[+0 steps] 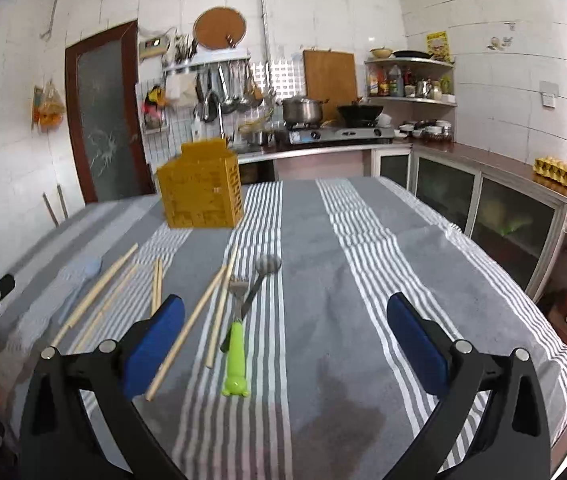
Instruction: Organize utensils
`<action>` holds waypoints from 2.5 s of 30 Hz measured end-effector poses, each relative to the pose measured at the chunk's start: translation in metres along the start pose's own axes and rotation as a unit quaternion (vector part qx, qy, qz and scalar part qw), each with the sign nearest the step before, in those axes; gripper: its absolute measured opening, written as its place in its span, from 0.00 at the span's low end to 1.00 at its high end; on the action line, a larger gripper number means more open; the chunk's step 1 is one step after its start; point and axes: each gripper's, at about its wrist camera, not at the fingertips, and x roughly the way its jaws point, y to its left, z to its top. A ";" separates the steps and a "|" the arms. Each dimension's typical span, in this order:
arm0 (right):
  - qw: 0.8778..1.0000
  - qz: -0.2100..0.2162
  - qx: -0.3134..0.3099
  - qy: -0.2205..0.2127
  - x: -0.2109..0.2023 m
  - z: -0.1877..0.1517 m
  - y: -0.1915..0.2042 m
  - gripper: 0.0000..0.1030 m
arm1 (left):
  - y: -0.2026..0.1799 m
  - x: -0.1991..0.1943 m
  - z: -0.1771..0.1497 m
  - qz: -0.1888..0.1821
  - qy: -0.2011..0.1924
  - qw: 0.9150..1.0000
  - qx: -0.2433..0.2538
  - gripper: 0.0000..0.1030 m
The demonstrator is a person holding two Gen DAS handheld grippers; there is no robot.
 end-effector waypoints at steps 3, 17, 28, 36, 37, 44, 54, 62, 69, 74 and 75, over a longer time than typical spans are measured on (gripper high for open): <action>1.000 -0.010 -0.012 -0.013 -0.006 0.002 0.004 0.96 | -0.004 -0.012 0.004 -0.003 -0.020 0.999 0.031 0.95; 1.000 -0.002 -0.027 -0.008 0.000 0.010 0.017 0.96 | -0.020 0.000 0.020 -0.037 0.003 0.998 0.052 0.95; 0.999 0.017 -0.017 0.041 0.033 0.019 0.010 0.96 | -0.027 0.016 0.025 -0.035 -0.002 0.998 0.052 0.95; 0.998 0.025 0.032 0.057 0.045 0.013 0.002 0.96 | -0.030 0.016 0.024 -0.039 -0.002 0.998 0.048 0.95; 0.998 0.026 0.025 0.056 0.045 0.012 0.004 0.96 | -0.028 0.016 0.023 -0.039 -0.002 0.998 0.047 0.95; 0.998 0.019 0.007 0.056 0.044 0.013 0.011 0.96 | -0.029 0.017 0.025 -0.038 -0.002 0.998 0.048 0.95; 0.998 0.007 -0.013 0.055 0.045 0.018 0.018 0.96 | -0.028 0.024 0.023 -0.040 0.013 0.998 0.048 0.95; 0.998 0.011 -0.018 0.058 0.048 0.018 0.019 0.96 | -0.029 0.027 0.025 -0.038 0.016 0.998 0.051 0.95; 0.998 0.001 -0.019 0.054 0.050 0.021 0.018 0.96 | -0.029 0.030 0.026 -0.037 0.016 0.998 0.050 0.95; 0.998 0.002 -0.017 0.053 0.053 0.022 0.019 0.96 | -0.030 0.035 0.029 -0.048 0.025 0.997 0.047 0.95; 0.998 0.004 -0.016 0.055 0.055 0.023 0.020 0.96 | -0.032 0.036 0.031 -0.049 0.026 0.997 0.046 0.95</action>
